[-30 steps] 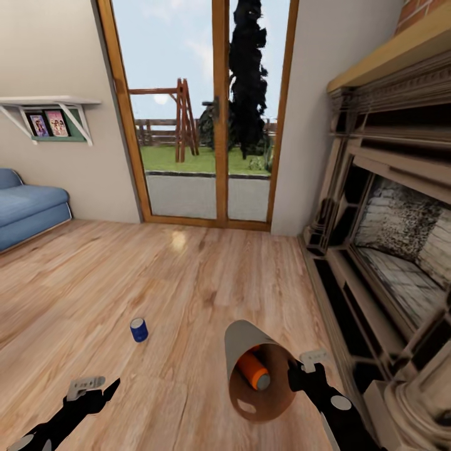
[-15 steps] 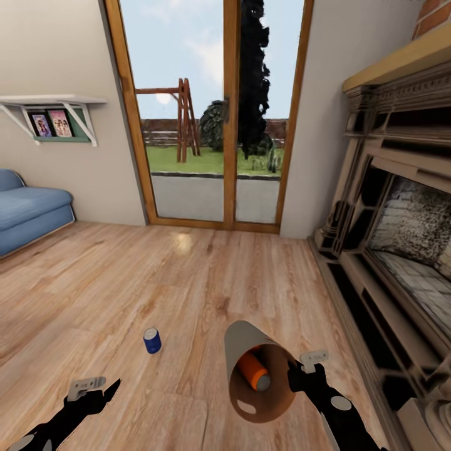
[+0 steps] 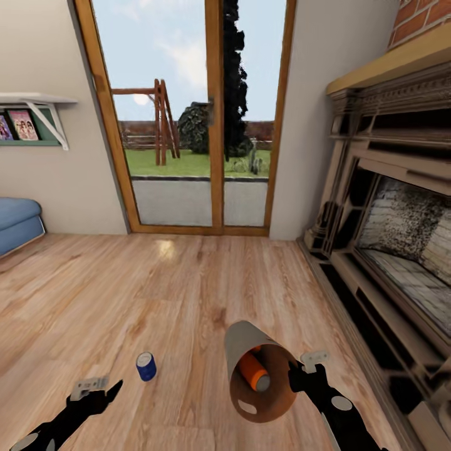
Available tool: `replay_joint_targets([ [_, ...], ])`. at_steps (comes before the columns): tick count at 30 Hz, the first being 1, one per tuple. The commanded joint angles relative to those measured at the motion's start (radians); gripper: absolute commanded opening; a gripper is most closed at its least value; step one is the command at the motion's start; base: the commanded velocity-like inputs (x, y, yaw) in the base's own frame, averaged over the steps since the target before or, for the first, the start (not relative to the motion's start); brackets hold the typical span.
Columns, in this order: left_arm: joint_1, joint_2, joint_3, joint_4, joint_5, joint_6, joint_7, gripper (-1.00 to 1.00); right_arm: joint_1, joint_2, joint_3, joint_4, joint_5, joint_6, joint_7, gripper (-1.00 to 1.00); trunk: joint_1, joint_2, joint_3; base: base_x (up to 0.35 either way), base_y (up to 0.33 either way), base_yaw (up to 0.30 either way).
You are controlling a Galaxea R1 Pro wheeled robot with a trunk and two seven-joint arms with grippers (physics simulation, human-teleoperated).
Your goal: Put the three can of soda from the living room inside the tash can in the kitchen.
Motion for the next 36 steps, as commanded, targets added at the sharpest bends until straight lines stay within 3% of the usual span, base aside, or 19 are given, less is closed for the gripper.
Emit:
replay_joint_targets([
  [1,0.000,0.000,-0.002,0.000,0.000,0.000,0.000,1.00,0.000,0.000,0.000,-0.001,-0.006,0.001,0.003,-1.00,0.000,0.000,0.001,0.274,0.216,-0.230],
  [3,0.000,0.000,-0.009,0.001,-0.010,-0.001,0.001,1.00,0.000,0.000,0.000,-0.001,-0.006,0.001,0.003,-1.00,0.000,0.000,0.002,0.275,0.214,-0.231],
  [5,0.000,-0.001,-0.018,0.001,-0.050,-0.001,0.010,1.00,0.000,0.000,0.000,-0.001,-0.006,0.000,0.003,-1.00,0.000,0.000,0.004,0.278,0.207,-0.194],
  [7,0.000,-0.001,-0.020,0.001,-0.063,-0.001,0.014,1.00,0.000,0.000,0.000,0.000,-0.006,0.000,0.003,-1.00,0.000,0.000,0.004,0.280,0.204,-0.109],
  [13,0.000,-0.001,-0.021,0.001,-0.074,0.005,0.018,1.00,0.000,0.001,0.000,0.011,-0.006,0.000,0.003,-1.00,0.000,0.000,0.005,0.281,0.202,-0.034],
  [17,-0.007,-0.010,-0.021,0.047,-0.073,0.024,0.056,1.00,0.000,0.001,0.000,0.020,-0.005,0.000,0.003,-1.00,0.000,0.000,0.005,0.282,0.197,-0.005],
  [19,-0.026,-0.033,-0.023,0.054,-0.072,0.075,0.089,1.00,0.000,0.002,0.000,0.023,-0.005,-0.001,0.003,-1.00,0.000,0.000,0.005,0.285,0.191,-0.002],
  [21,-0.090,-0.069,-0.026,0.056,-0.073,0.219,0.139,1.00,0.000,0.002,0.003,0.029,-0.004,-0.033,0.003,-1.00,0.000,0.000,0.005,0.277,0.182,-0.001],
  [23,-0.156,-0.080,-0.033,0.055,-0.075,0.307,0.188,1.00,0.000,0.002,0.003,0.041,-0.004,-0.064,0.002,-1.00,0.000,0.000,0.005,0.153,0.100,0.000],
  [25,-0.195,-0.089,-0.066,0.055,-0.074,0.357,0.225,1.00,0.000,0.002,0.002,0.056,-0.003,-0.076,0.002,-1.00,0.000,0.000,0.005,0.069,0.045,0.000],
  [27,-0.229,-0.119,-0.130,0.055,-0.075,0.404,0.260,1.00,0.000,0.002,0.000,0.069,-0.002,-0.081,0.001,-1.00,0.000,0.000,0.005,0.035,0.023,0.000],
  [28,-0.249,-0.155,-0.186,0.056,-0.076,0.430,0.301,1.00,0.000,0.002,-0.001,0.076,-0.001,-0.084,0.001,-1.00,0.000,0.000,0.005,0.016,0.010,0.000],
  [31,-0.268,-0.192,-0.231,0.057,-0.075,0.449,0.370,1.00,0.000,0.003,-0.001,0.081,0.001,-0.086,0.001,-1.00,0.000,0.000,0.005,0.009,0.006,0.000],
  [36,-0.279,-0.207,-0.249,0.067,-0.079,0.455,0.428,1.00,0.000,0.002,-0.002,0.084,0.001,-0.084,0.000,-1.00,0.000,0.000,0.005,0.002,0.001,0.000],
])
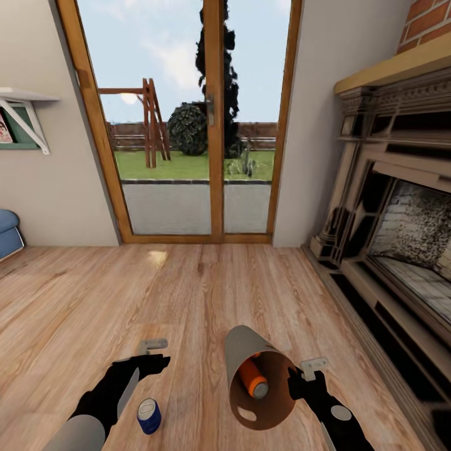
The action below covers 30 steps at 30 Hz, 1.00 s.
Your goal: Put the three can of soda from the living room inside the tash can in the kitchen.
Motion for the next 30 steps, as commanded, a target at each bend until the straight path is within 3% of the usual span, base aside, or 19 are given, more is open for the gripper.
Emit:
replay_joint_targets([
  [1,0.000,-0.001,-0.001,0.000,0.000,0.000,0.003,1.00,0.000,0.000,0.000,-0.002,-0.005,0.001,0.002,-1.00,0.000,0.000,0.000,0.000,0.000,0.000],
  [12,-0.001,0.001,-0.001,0.004,0.003,-0.006,0.013,1.00,-0.013,-0.004,-0.003,-0.002,-0.010,0.011,-0.010,-1.00,0.000,0.000,0.000,0.000,0.000,0.000],
  [15,-0.001,0.003,-0.001,0.004,0.004,-0.009,0.013,1.00,-0.035,-0.009,-0.004,-0.006,-0.009,0.047,-0.011,-1.00,0.001,-0.001,-0.008,0.000,0.000,0.000],
  [23,-0.001,0.005,0.002,0.028,0.007,-0.013,0.006,1.00,-0.187,-0.041,-0.006,-0.019,-0.008,0.224,-0.011,-1.00,0.004,-0.002,-0.039,0.000,0.000,0.000],
  [30,-0.002,0.011,0.003,0.056,0.011,-0.022,0.011,1.00,-0.321,-0.067,-0.053,-0.020,-0.006,0.360,-0.007,-1.00,0.008,-0.004,-0.066,0.000,0.000,0.000],
])
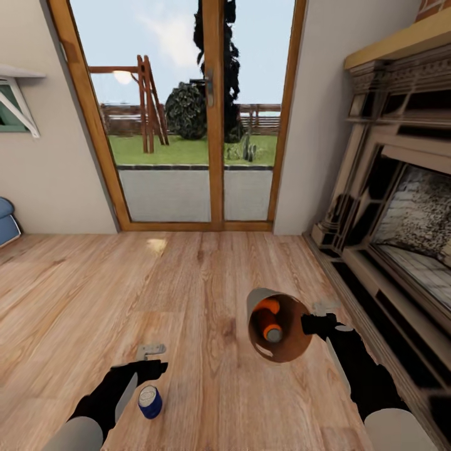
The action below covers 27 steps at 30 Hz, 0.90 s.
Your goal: Put the three can of soda from the living room inside the tash can in the kitchen.
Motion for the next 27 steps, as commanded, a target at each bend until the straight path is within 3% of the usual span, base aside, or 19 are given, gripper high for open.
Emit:
replay_joint_targets([
  [1,0.000,0.002,0.000,0.001,0.001,-0.001,0.000,1.00,-0.011,-0.001,-0.001,-0.002,-0.014,0.012,0.004,-1.00,0.000,0.000,-0.004,0.000,0.000,0.000],
  [9,-0.001,0.019,0.002,0.001,0.004,-0.008,0.000,1.00,-0.095,-0.002,0.001,-0.011,-0.005,0.106,0.004,-1.00,0.004,-0.002,-0.035,0.000,0.000,0.000],
  [15,0.000,0.021,0.002,0.002,0.004,-0.016,0.000,1.00,-0.113,0.003,0.006,-0.036,-0.003,0.126,0.002,-1.00,0.007,-0.004,-0.058,0.000,0.000,0.000],
  [27,0.000,0.020,0.002,0.004,0.002,-0.019,0.000,1.00,-0.124,0.012,0.029,-0.262,-0.007,0.341,0.004,-1.00,0.012,-0.007,-0.104,0.000,0.000,0.000],
])
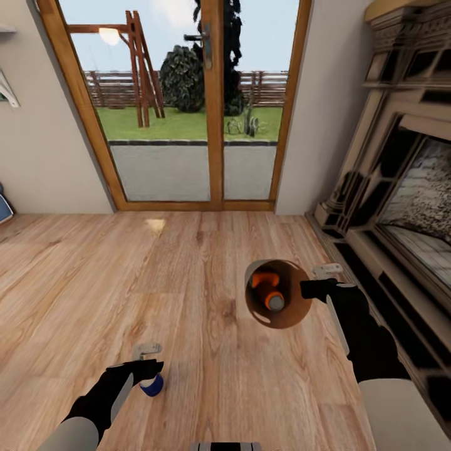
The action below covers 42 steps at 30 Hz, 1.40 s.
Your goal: Put the three can of soda from the living room inside the tash can in the kitchen.
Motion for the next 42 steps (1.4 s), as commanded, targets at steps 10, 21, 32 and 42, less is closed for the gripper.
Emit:
replay_joint_targets([
  [10,0.000,0.011,0.000,0.028,0.002,-0.037,-0.006,1.00,-0.022,-0.002,0.053,-0.113,0.006,0.095,0.005,-1.00,0.002,-0.001,-0.019,0.000,0.000,0.000],
  [21,0.000,0.011,0.000,0.029,0.002,-0.076,-0.006,1.00,-0.022,-0.002,0.057,-0.168,0.033,0.134,0.005,-1.00,0.002,-0.001,-0.019,0.000,0.000,0.000],
  [32,0.000,0.013,0.004,0.007,-0.007,-0.093,-0.004,1.00,-0.001,0.007,0.042,-0.123,0.058,0.104,0.001,-1.00,0.002,-0.001,-0.019,0.000,0.000,0.000],
  [42,0.000,0.014,0.005,0.002,-0.007,-0.110,0.004,1.00,0.002,0.011,0.041,-0.099,-0.005,0.064,0.000,-1.00,0.002,-0.001,-0.019,0.000,0.000,0.000],
])
